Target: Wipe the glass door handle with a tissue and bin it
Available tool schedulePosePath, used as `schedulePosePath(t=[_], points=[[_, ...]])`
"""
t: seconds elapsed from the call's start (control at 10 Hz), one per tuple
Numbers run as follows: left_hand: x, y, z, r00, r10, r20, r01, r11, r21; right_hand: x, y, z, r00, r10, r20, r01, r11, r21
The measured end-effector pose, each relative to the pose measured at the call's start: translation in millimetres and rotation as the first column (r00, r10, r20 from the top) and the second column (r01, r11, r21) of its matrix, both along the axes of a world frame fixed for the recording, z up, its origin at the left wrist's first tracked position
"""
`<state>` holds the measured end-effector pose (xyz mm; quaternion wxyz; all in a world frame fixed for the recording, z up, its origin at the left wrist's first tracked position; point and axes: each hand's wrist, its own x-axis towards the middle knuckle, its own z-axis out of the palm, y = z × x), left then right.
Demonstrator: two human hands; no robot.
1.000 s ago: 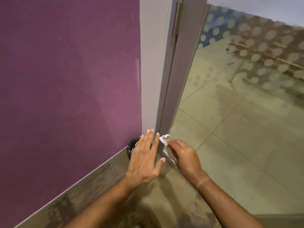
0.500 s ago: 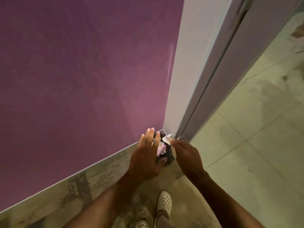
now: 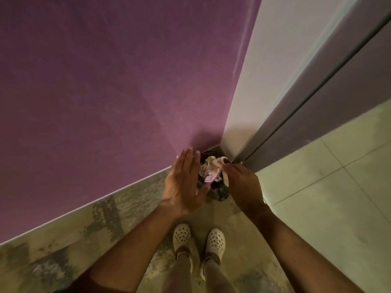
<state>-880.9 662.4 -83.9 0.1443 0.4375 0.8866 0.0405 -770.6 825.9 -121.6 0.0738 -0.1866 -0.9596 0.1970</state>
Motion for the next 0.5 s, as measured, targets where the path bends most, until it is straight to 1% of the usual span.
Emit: schedulePosePath(t=[0.1,0.3,0.4,0.5], points=[[-15.3,-0.8,-24.4,1.000,-0.007,0.030,0.007,1.000,0.012,-17.3,9.6,-30.6,0.999,0.002,0.040,-0.002,1.000,-0.020],[-32.6,3.9,-49.2,1.000,-0.031,0.003,0.031,0.999,0.005,-50.5,18.9,-58.5,0.999,-0.003,0.046,0.005,0.998,-0.059],[-38.9,5.7,-51.6,0.999,-0.042,0.006,0.043,0.999,-0.022,-54.5,20.5,-58.6,0.998,-0.031,0.057,0.034,0.998,-0.061],[-44.4,9.5,-48.6,0.998,-0.056,0.024,0.057,0.998,-0.026,-51.9,25.0,-53.7,0.989,-0.128,0.069,0.130,0.991,-0.026]])
